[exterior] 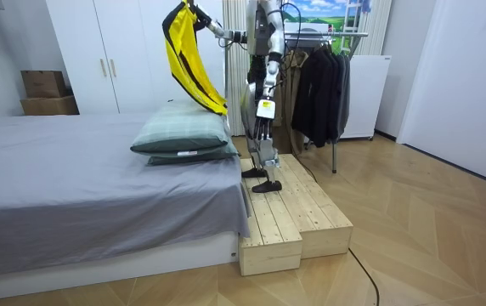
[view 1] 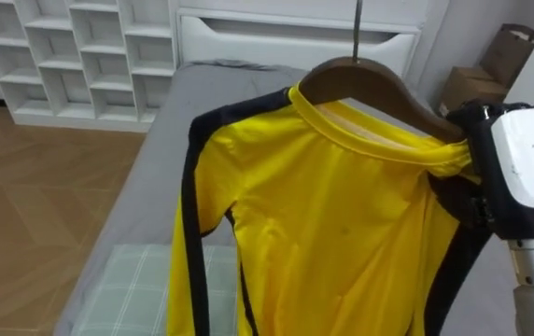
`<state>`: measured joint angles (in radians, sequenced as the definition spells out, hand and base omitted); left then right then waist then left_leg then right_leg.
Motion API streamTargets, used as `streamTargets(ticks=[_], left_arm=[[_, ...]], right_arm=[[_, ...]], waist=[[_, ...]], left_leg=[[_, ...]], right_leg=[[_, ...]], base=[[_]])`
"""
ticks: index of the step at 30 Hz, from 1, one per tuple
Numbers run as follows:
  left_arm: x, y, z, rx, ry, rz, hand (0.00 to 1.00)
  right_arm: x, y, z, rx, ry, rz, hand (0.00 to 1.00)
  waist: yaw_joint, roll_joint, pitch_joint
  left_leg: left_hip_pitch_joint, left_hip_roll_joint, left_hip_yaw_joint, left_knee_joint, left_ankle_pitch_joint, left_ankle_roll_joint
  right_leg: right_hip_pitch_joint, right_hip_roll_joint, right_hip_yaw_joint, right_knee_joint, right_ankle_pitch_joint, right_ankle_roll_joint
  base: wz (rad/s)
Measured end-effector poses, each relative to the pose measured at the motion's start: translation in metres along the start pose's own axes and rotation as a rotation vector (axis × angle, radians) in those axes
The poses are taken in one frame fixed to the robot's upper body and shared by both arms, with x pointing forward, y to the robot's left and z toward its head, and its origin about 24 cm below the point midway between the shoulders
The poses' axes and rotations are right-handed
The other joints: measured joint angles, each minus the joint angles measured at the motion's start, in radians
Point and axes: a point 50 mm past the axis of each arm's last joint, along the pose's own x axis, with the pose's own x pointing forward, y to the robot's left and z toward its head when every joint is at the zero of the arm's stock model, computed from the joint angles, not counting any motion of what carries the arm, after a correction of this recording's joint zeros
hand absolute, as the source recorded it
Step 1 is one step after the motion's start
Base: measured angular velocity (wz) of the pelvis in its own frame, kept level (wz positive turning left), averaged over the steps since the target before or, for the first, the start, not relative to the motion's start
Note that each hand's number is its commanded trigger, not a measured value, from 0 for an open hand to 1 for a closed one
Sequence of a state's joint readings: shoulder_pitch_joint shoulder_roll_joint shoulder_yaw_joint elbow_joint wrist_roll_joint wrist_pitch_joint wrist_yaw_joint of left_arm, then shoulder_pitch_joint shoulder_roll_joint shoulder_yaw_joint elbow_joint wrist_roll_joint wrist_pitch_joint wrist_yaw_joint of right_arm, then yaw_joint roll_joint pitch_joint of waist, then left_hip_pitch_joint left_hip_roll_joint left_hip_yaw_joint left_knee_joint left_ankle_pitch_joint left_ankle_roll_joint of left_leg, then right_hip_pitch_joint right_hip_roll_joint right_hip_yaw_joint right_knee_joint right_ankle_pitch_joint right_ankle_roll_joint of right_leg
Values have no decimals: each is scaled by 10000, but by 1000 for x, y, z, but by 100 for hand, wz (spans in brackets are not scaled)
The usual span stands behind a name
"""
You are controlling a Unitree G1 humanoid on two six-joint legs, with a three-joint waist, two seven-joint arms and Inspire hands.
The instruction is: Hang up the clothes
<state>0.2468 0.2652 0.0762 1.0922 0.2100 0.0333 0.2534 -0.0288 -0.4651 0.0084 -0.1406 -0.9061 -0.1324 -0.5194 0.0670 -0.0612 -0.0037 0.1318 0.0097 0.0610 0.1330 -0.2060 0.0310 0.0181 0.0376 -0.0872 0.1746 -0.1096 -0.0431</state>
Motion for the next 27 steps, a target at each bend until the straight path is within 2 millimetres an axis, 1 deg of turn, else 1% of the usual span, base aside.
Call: streamTargets(ticks=[4, 6, 7, 12, 14, 17, 22, 24, 27], left_arm=[[-2, -9, 0, -20, 138, -230, 0], [-2, -10, 3, -49, 88, -248, 0], [-1, -10, 3, -52, 86, -246, 0], [0, -13, 18, -186, -109, -292, 0], [1, -14, 19, -186, -71, -322, 0], [0, -15, 17, -185, 4, -365, 0], [-2, -18, 8, -156, 259, -474, 0], [-3, -19, 0, -160, 470, -548, 0], [-5, -20, -11, -193, 854, -742, 0]], right_arm=[[2, -4, 3, 7, -53, -199, 100], [2, -6, 3, -3, 5, -278, 100], [2, -6, 3, -15, 33, -279, 100], [0, -6, 2, -81, 153, -216, 100], [0, -6, 2, -82, 159, -226, 100], [1, -8, 3, -55, 147, -294, 100], [3, -16, 5, -77, 72, -586, 100], [2, -22, 1, -238, 196, -741, 100], [3, -25, -4, -398, 331, -728, 100]], waist=[[-75, -21, 4], [-94, -77, -31], [-92, -85, -37], [-111, -99, -47], [-115, -91, -42], [-115, -90, -44], [-134, -85, -41], [-93, -104, -54], [-155, -121, -62]], left_leg=[[-3, 5, 10, -20, -6, 1], [-6, 17, 15, -23, -9, -5], [-6, 19, 15, -23, -11, -7], [-13, 9, 2, -27, -13, -7], [-12, 9, 2, -25, -13, -7], [-6, 19, 16, -24, -13, -8], [-5, 49, 76, -21, -55, -18], [28, 93, 198, -13, -58, -16], [61, 117, 251, 3, -59, -14]], right_leg=[[-7, 7, 20, -10, 0, 0], [-12, 17, 36, -16, 0, 0], [-11, 18, 31, -17, 0, 0], [-6, -3, 27, -16, 0, 0], [-6, -2, 30, -11, 0, 0], [-7, 7, 43, -4, 0, 0], [-24, 36, 82, -12, 0, 0], [-18, 31, 138, -13, 0, 0], [2, -3, 194, -11, 1, 1]], base=[[-1], [0], [0], [0], [0], [0], [-2], [-8], [-7]])
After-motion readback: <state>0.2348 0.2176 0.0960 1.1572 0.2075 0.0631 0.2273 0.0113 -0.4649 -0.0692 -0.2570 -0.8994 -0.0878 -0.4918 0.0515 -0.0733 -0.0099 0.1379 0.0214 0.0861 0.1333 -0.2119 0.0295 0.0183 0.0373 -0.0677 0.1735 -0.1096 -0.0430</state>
